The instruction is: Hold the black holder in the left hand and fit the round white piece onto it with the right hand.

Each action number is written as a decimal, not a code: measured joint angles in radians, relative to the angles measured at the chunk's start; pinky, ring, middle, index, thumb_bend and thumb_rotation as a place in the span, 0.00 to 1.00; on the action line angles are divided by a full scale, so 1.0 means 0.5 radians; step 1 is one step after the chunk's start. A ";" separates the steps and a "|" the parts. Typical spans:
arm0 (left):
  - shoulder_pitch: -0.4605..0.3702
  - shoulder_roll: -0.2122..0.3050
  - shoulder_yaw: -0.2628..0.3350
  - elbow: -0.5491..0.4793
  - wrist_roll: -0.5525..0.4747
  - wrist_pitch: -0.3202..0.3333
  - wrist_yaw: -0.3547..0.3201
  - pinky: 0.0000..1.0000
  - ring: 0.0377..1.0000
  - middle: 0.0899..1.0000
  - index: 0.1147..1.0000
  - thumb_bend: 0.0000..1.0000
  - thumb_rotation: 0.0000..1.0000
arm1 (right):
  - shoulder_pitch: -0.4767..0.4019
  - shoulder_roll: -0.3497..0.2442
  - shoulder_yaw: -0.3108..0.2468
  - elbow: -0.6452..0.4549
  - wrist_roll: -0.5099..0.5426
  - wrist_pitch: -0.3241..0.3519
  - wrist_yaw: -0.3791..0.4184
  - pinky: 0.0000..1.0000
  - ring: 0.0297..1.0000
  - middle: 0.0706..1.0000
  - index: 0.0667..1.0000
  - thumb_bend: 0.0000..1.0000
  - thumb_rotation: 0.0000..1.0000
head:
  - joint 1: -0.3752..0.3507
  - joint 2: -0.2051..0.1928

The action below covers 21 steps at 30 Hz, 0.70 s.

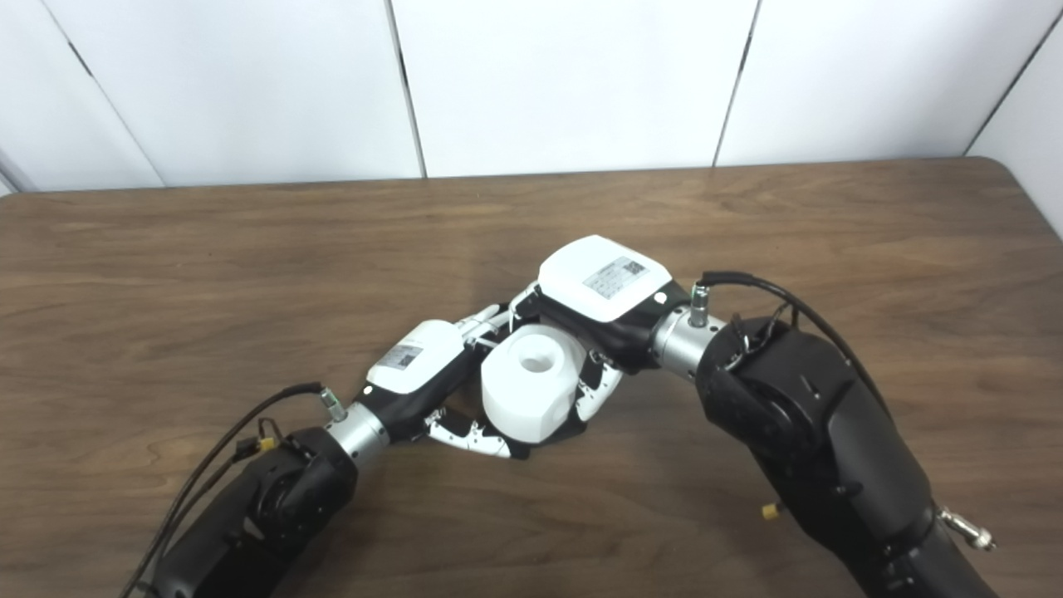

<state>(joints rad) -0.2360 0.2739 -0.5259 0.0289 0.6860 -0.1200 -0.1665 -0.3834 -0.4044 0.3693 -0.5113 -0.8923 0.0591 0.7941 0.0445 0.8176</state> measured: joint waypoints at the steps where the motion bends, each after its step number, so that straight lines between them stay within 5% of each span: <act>1: 0.000 0.000 0.000 -0.001 0.000 0.001 0.000 0.92 1.00 0.97 0.42 0.52 0.07 | 0.000 0.000 0.000 0.000 -0.001 -0.012 0.001 0.72 0.72 0.64 0.44 0.53 0.14 | 0.000 0.000; 21: 0.008 0.006 -0.020 -0.057 0.002 0.079 -0.026 0.93 0.99 0.96 0.42 0.52 0.07 | 0.000 0.000 -0.010 0.137 -0.003 -0.118 -0.052 0.71 0.71 0.63 0.44 0.53 0.14 | 0.000 0.015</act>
<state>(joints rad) -0.2318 0.2769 -0.5358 0.0004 0.6871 -0.0808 -0.1794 -0.3836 -0.4043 0.3644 -0.4426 -0.8937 0.0002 0.7679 0.0445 0.8253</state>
